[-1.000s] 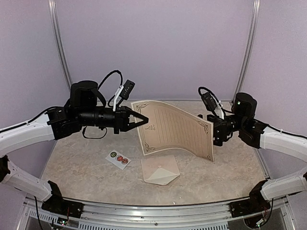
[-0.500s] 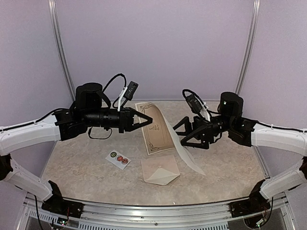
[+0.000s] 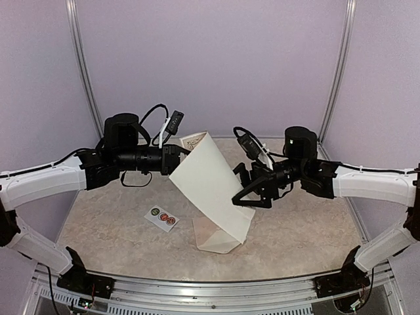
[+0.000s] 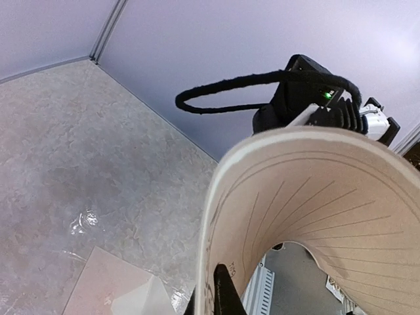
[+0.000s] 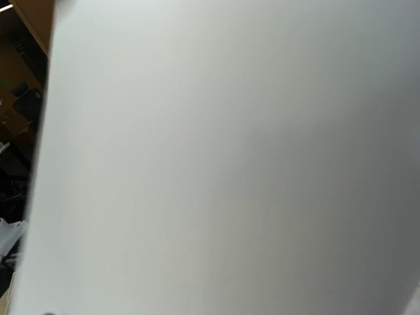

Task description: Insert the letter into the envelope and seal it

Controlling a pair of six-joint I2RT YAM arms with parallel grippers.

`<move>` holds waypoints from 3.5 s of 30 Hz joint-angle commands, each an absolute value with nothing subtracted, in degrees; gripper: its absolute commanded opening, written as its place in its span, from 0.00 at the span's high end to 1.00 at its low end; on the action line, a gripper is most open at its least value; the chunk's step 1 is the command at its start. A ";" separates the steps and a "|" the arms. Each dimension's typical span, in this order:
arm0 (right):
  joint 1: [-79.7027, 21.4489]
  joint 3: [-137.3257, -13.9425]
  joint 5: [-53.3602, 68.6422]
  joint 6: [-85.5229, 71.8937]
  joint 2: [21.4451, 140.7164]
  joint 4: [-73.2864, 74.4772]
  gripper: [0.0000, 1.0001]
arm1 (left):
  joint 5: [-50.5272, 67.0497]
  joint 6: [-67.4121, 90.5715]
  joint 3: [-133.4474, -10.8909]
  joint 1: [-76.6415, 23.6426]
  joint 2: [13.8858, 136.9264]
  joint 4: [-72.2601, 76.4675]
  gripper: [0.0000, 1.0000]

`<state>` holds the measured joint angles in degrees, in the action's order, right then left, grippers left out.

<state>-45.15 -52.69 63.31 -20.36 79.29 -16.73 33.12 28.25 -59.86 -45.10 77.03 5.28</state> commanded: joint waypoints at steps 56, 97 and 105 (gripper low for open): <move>-38.84 -39.50 46.15 -32.90 73.08 -34.89 0.00 | 38.52 25.68 -50.90 -39.49 68.96 2.55 1.00; -34.74 -29.96 54.91 -44.98 68.19 -51.77 0.00 | 37.61 29.39 -48.29 -35.24 67.41 3.43 1.00; -36.00 -32.84 45.71 -37.50 67.56 -39.69 0.64 | 35.84 29.71 -48.37 -35.95 67.57 3.79 1.00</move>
<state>-35.33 -30.48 51.86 -42.65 68.60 -47.51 37.06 29.50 -48.77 -35.70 68.75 2.55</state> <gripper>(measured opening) 0.524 0.002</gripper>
